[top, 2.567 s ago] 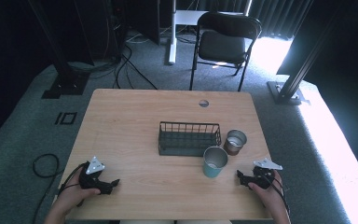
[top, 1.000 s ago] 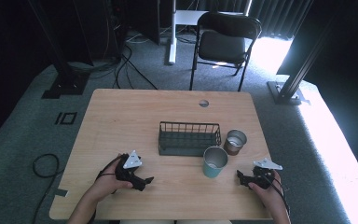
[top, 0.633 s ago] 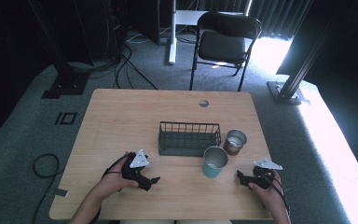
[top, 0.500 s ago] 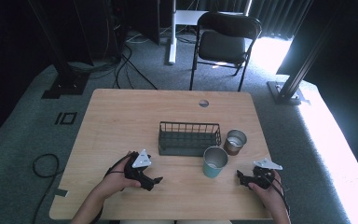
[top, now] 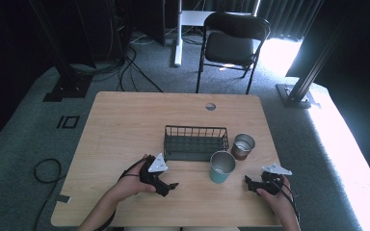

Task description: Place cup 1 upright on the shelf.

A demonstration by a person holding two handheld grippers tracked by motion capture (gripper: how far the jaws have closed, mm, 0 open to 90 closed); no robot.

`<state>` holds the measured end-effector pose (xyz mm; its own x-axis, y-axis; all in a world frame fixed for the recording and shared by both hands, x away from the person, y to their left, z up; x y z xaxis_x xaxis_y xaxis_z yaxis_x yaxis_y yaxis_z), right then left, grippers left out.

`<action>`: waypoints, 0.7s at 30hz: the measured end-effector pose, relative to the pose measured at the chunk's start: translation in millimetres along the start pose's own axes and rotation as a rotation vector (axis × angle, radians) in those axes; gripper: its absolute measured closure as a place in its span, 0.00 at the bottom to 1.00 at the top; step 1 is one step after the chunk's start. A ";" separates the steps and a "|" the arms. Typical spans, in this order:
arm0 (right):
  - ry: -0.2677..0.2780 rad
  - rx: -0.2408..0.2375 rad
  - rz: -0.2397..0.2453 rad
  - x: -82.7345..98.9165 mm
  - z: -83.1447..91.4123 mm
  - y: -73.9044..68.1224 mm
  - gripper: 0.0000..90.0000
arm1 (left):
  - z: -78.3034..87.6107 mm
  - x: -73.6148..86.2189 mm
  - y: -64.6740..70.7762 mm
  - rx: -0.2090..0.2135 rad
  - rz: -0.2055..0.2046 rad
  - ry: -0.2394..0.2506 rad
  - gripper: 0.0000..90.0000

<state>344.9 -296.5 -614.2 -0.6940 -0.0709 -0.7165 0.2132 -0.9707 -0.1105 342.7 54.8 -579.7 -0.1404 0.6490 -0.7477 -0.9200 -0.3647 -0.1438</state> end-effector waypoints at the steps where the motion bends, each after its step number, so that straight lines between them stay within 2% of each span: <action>1: 0.000 0.000 0.000 0.0 0.0 0.0 0.13 | -1.6 -1.7 0.7 0.004 -0.003 -0.001 0.02; 13: 0.000 -0.003 0.004 0.1 0.0 -0.4 0.13 | -17.7 -25.4 6.5 0.036 -0.031 0.030 0.02; 19: -0.001 -0.004 0.005 0.1 0.0 -0.5 0.13 | -24.1 -35.5 10.5 0.048 -0.065 0.030 0.02; 21: -0.001 -0.005 0.007 0.2 0.0 -0.7 0.13 | -26.2 -39.1 11.3 0.045 -0.064 0.040 0.02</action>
<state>344.6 -295.8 -614.3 -0.6929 -0.0777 -0.7168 0.2216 -0.9690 -0.1092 347.4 7.9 -569.1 -0.0669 0.6428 -0.7631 -0.9424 -0.2919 -0.1633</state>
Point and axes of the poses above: each handheld gripper's, and its own axes: z roughly backward along the jaws, x roughly out of its underside, y roughly to its right, the point moved 8 cm from there along -z, roughly forward along the jaws, and after that the axes turned 8 degrees about -z, right-handed, at the moved point
